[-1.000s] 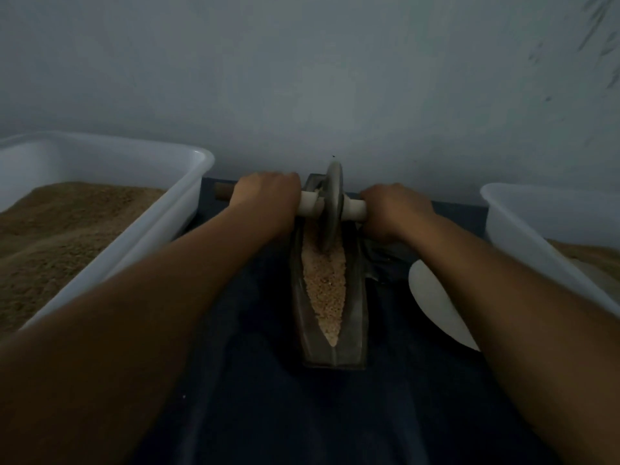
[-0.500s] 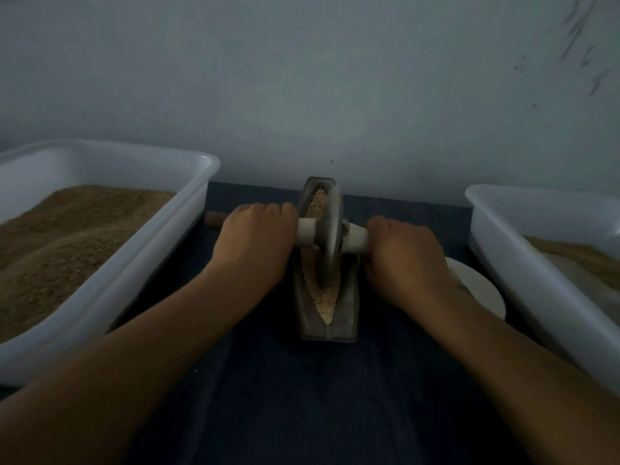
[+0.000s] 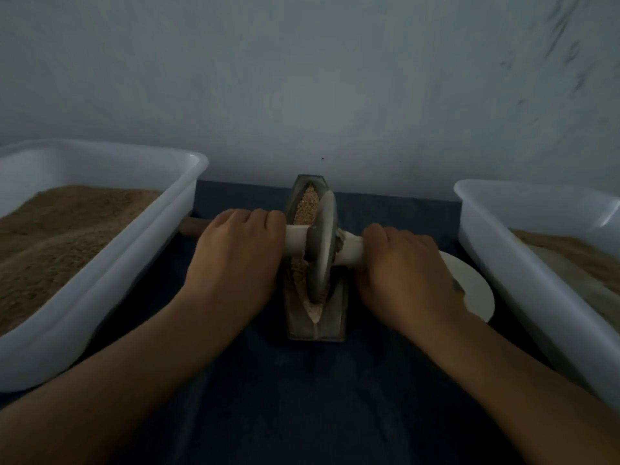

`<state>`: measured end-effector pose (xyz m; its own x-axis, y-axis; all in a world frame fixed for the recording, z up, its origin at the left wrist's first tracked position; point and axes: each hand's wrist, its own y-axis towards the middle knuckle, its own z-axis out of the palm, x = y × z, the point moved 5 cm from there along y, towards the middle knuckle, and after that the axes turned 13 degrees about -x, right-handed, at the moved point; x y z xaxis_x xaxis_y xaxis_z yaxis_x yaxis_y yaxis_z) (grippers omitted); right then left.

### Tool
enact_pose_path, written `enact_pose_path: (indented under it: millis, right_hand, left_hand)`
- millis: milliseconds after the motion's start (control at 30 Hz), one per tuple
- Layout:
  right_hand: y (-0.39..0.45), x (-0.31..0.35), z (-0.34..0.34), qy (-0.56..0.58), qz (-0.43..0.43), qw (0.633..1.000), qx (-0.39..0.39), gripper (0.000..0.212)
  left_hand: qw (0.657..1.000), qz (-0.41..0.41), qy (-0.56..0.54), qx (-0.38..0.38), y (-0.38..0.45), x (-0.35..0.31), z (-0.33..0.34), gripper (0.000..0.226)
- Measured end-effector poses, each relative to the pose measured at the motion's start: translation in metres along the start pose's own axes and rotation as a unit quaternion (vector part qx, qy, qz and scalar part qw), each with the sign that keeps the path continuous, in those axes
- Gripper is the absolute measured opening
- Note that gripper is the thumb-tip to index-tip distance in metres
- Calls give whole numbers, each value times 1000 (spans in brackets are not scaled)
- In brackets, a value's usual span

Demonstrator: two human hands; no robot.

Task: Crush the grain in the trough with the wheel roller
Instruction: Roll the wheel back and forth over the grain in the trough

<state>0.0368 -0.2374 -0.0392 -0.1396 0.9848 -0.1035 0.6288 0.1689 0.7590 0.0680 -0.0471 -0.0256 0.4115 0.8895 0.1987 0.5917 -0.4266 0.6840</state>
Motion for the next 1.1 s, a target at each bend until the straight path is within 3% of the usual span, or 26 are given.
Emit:
enact_pose_path:
  millis: [167, 333, 433, 533, 800, 967, 1100]
  right_hand:
    - [30, -13, 39, -55, 3, 995, 79, 31]
    - [66, -27, 76, -55, 48, 980, 183, 22]
    - [85, -39, 95, -45, 86, 957, 272, 30]
    - [96, -44, 107, -31, 97, 948, 301, 40]
    - [91, -39, 99, -53, 108, 956, 269, 33]
    - [68, -26, 72, -36, 63, 982, 177, 19]
    - [43, -14, 47, -39, 9, 995, 96, 19]
  left_hand:
    - [999, -20, -2, 45, 22, 9, 32, 32]
    - [995, -37, -9, 96, 58, 23, 63, 31]
    - [993, -41, -6, 112, 76, 26, 74, 31]
    - [990, -45, -5, 131, 91, 29, 81, 33]
    - [994, -46, 7, 102, 89, 29, 82, 25]
    - [996, -47, -6, 80, 62, 24, 63, 19]
    - [995, -52, -1, 81, 39, 16, 46, 25]
